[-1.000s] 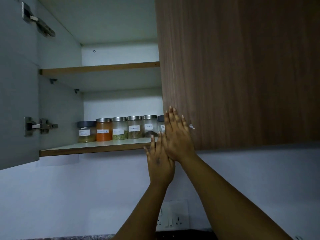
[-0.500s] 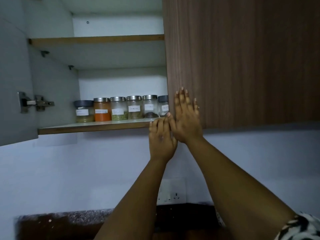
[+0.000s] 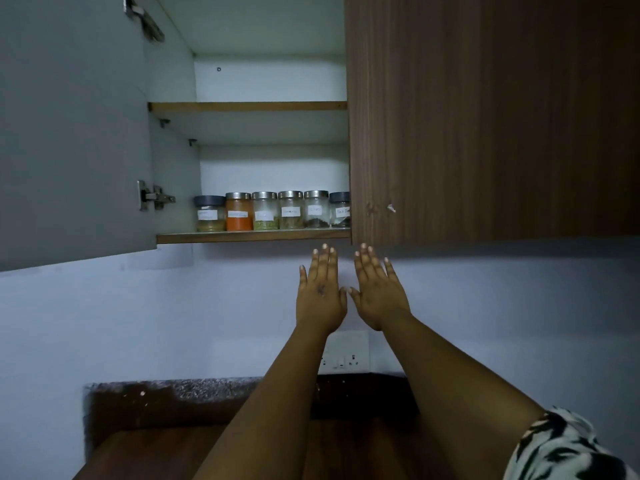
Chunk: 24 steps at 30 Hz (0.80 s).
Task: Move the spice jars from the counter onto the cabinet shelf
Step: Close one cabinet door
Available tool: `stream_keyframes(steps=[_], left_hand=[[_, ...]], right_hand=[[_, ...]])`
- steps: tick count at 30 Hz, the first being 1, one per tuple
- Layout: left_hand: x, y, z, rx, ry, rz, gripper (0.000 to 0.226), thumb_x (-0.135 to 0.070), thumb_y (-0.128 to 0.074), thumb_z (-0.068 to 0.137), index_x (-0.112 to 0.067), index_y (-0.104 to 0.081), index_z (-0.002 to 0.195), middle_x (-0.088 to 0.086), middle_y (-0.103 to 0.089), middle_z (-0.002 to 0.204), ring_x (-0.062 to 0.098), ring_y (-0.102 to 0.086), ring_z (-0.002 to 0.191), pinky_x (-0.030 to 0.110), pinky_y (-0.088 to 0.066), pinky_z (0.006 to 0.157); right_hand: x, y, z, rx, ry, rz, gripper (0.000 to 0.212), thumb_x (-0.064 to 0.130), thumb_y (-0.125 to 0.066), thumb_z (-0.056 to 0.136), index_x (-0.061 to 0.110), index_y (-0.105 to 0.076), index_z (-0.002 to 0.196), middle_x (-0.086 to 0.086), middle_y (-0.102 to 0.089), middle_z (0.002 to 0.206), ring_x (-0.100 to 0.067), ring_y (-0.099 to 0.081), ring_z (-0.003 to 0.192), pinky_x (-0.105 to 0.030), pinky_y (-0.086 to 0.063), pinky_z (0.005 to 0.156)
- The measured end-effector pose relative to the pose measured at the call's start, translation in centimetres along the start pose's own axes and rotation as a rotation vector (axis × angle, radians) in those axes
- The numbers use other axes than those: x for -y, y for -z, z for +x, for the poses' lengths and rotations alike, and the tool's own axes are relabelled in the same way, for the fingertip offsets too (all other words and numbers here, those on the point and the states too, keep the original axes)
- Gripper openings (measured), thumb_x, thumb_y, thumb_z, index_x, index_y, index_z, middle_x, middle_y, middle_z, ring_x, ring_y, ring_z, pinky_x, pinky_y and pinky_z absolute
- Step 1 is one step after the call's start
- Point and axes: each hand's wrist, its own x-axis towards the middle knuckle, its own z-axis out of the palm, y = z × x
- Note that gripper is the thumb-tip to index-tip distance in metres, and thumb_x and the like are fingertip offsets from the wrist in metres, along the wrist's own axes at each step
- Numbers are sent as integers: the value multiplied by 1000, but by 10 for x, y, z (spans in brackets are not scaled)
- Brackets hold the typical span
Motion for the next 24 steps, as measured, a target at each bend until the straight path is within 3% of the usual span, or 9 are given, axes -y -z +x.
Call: stream_keyframes(steps=[12,16,20,24], left_hand=[[-42,131,-158,-198,183,-107,66,-33,-44,100,-7,-15,154,11,-12,162,25,-4,150,47,-4,120],[-33,184,-191,-228,164,-48,69,-31,-48,98,-8,-15,154,11,-12,162,25,-5,150,46,-9,120],[-8,252,-201,-351,185,44,69,-31,-48,97,-8,-16,154,12,-13,162,27,-9,150,39,-4,120],[18,305,-201,-480,192,98,68,-18,-49,95,-9,-16,154,12,-13,162,28,-9,150,43,-7,119]], right_hand=[[91,120,-134,-134,-91,227,75,53,-23,99,13,5,155,-6,17,161,-21,17,149,-42,8,120],[126,166,-158,-215,-118,247,67,52,-27,99,22,-10,155,-3,5,163,-25,11,149,-48,7,118],[174,217,-158,-287,-87,363,62,49,-35,98,24,-21,152,-5,-5,162,-29,5,149,-51,3,119],[234,258,-150,-352,-36,455,59,49,-37,96,24,-27,149,-9,-14,159,-30,-4,148,-52,-2,118]])
